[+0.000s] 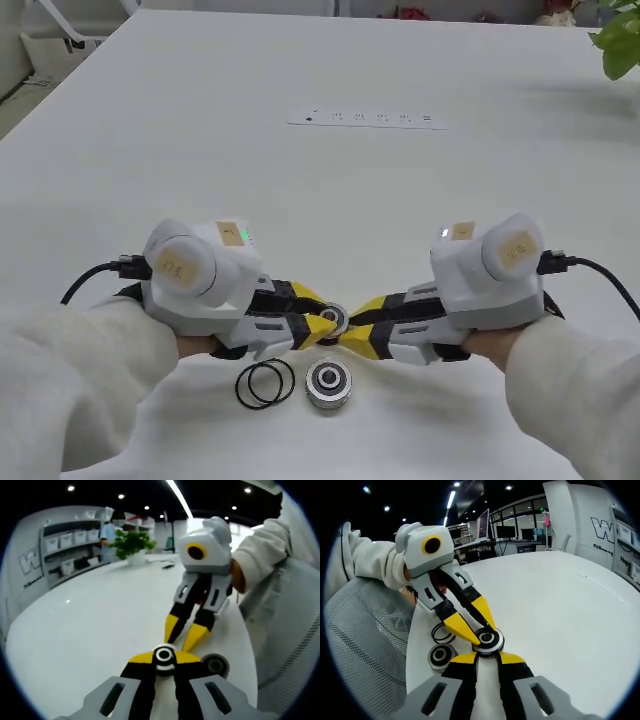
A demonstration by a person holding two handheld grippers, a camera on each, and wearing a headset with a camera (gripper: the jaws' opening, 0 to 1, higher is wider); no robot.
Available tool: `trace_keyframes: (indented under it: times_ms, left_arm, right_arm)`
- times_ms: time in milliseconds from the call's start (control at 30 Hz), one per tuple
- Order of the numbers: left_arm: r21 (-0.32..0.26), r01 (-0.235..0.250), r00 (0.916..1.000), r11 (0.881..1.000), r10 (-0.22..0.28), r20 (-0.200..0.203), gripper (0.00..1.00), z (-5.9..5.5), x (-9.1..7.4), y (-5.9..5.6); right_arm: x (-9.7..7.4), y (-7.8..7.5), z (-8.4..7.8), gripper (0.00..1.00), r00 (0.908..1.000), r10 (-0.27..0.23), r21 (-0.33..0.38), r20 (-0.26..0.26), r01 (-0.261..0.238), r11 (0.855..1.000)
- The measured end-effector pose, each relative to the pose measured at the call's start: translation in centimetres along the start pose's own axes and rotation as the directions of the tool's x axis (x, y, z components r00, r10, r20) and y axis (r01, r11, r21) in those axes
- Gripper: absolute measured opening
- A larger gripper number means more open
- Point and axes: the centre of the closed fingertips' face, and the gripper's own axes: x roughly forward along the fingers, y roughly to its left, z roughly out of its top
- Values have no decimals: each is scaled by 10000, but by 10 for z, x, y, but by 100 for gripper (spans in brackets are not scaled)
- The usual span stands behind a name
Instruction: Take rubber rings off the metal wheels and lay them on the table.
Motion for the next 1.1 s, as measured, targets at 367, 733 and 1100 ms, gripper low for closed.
trace_keyframes:
  times_ms: [367, 733, 1100]
  left_arm:
    - [59, 78, 10000, 10000, -78, 41, 14, 0, 0, -1]
    - [-101, 14, 10000, 9999, -13, 85, 14, 0, -1, 2]
    - [-129, -23, 10000, 9999, 23, 40, 14, -1, -2, 3]
  right_arm:
    - [4, 3, 5, 24, 9991, 93, 48, 422, -95, 9999]
    - [1, -1, 1, 15, 9992, 209, -27, 344, -209, 9998]
    - [1, -1, 1, 10, 9995, 184, -105, 258, -181, 9998]
